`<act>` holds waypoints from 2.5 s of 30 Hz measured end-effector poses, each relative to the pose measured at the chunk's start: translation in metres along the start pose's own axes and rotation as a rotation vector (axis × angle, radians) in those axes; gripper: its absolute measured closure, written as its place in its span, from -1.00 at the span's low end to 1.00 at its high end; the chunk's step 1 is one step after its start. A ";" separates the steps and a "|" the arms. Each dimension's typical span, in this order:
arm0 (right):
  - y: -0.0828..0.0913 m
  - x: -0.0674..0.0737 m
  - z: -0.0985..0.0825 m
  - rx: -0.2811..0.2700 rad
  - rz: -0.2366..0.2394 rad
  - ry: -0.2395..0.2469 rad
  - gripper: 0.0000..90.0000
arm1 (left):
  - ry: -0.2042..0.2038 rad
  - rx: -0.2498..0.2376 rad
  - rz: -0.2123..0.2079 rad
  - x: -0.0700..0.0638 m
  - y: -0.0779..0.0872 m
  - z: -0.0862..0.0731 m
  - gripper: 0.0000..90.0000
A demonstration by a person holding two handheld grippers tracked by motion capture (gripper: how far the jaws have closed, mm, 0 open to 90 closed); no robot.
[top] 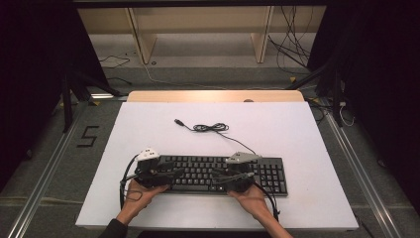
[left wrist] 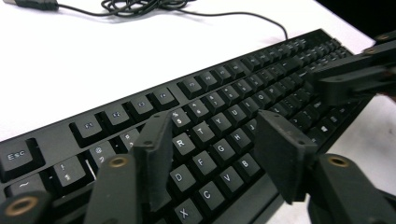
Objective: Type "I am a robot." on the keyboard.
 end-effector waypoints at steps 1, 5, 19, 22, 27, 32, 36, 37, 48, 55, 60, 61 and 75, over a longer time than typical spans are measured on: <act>-0.002 0.000 0.001 0.004 -0.001 0.001 0.89 | -0.002 -0.006 -0.003 0.000 0.002 0.000 -0.05; -0.011 -0.002 0.003 0.018 -0.017 0.004 0.99 | 0.005 -0.036 -0.012 0.001 0.010 -0.001 -0.12; -0.033 -0.010 0.006 0.064 -0.058 0.002 1.00 | 0.012 -0.086 -0.010 0.001 0.024 -0.007 -0.19; -0.036 -0.012 0.006 0.069 -0.069 -0.001 1.00 | 0.012 -0.095 -0.007 0.002 0.026 -0.008 -0.20; -0.040 -0.015 0.004 0.082 -0.080 -0.004 1.00 | 0.005 -0.101 -0.015 0.001 0.026 -0.008 -0.24; -0.042 -0.016 0.002 0.095 -0.082 -0.003 1.00 | -0.019 -0.100 -0.008 -0.001 0.027 -0.011 -0.31; -0.042 -0.015 0.002 0.094 -0.087 0.001 1.00 | -0.020 -0.108 -0.005 -0.002 0.029 -0.012 -0.33; -0.042 -0.015 0.002 0.094 -0.088 0.001 1.00 | -0.021 -0.109 -0.006 -0.002 0.030 -0.013 -0.33; -0.032 -0.010 0.008 0.050 -0.029 -0.041 0.63 | -0.013 -0.122 0.009 0.001 0.033 -0.014 -0.38; -0.025 0.001 0.015 0.022 0.033 -0.041 0.17 | -0.009 -0.131 0.013 0.002 0.035 -0.014 -0.40; -0.026 0.009 0.018 0.020 0.065 -0.033 -0.01 | -0.006 -0.133 0.013 0.002 0.037 -0.015 -0.40; -0.026 0.010 0.018 0.017 0.069 -0.031 -0.02 | -0.007 -0.135 0.013 0.002 0.037 -0.015 -0.41; -0.035 0.025 0.021 0.020 0.095 -0.003 0.18 | -0.014 -0.145 0.011 -0.001 0.041 -0.016 -0.43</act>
Point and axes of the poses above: each handheld gripper's, and its own axes: y roughly backward along the jaws, z roughly out of its top, x roughly to its left, the point moved 7 cm from there along -y, roughly forward along the jaws, and after that the axes turned 2 degrees about -x, right-handed, at the moved point
